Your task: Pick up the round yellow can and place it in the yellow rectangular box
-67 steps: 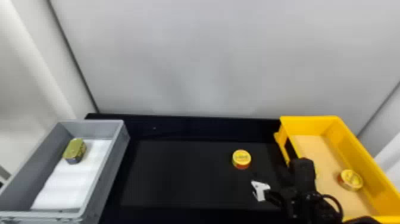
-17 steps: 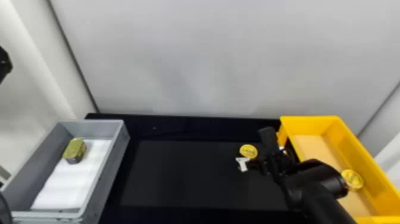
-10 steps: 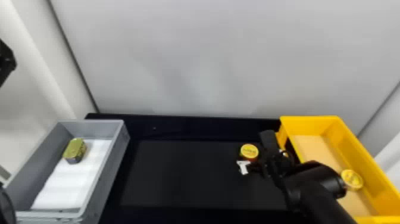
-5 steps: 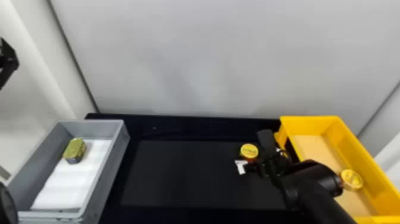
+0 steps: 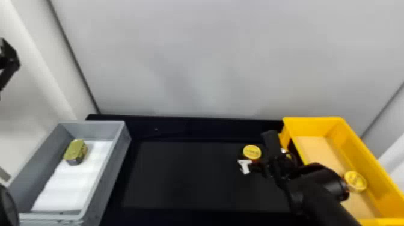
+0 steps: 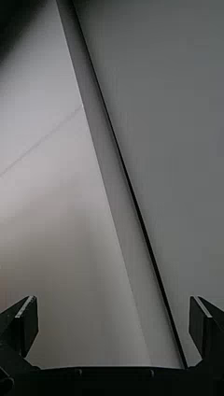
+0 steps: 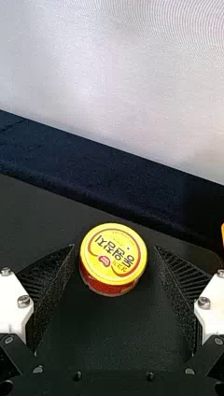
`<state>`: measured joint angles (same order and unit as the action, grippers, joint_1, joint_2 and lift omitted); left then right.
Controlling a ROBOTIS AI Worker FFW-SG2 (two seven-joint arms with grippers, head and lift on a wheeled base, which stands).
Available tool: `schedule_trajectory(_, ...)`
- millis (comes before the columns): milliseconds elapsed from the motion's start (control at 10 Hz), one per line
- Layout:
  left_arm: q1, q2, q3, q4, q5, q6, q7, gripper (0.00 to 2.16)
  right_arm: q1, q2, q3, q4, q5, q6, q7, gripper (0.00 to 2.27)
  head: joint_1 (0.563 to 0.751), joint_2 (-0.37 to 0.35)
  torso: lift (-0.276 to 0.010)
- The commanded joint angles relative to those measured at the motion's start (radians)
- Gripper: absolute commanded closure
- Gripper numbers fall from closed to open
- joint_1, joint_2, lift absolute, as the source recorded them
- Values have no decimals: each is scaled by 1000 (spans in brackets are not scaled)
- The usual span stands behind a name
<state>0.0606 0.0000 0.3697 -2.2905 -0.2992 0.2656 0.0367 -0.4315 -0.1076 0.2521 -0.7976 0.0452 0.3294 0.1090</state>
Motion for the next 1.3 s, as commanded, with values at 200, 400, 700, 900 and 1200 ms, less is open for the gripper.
schedule_trajectory(200,1,-3,2,-3,0,0,0,68,16,0,-8,-9,-10,10,-14,503,692,14,-56)
schedule_trajectory(400,2,-3,2,-3,0,0,0,68,23,-1,-8,-15,-16,2,-25,573,692,14,-56)
schedule_trajectory(700,2,-3,5,-3,0,0,0,68,36,-1,-10,-25,-31,1,-32,622,692,14,-56)
schedule_trajectory(900,2,-3,9,-3,0,0,0,68,77,-1,-8,-135,-44,42,-72,622,692,14,-56)
schedule_trajectory(1200,7,-3,19,-3,2,1,2,68,166,-9,13,-382,-39,122,-114,622,692,14,-56)
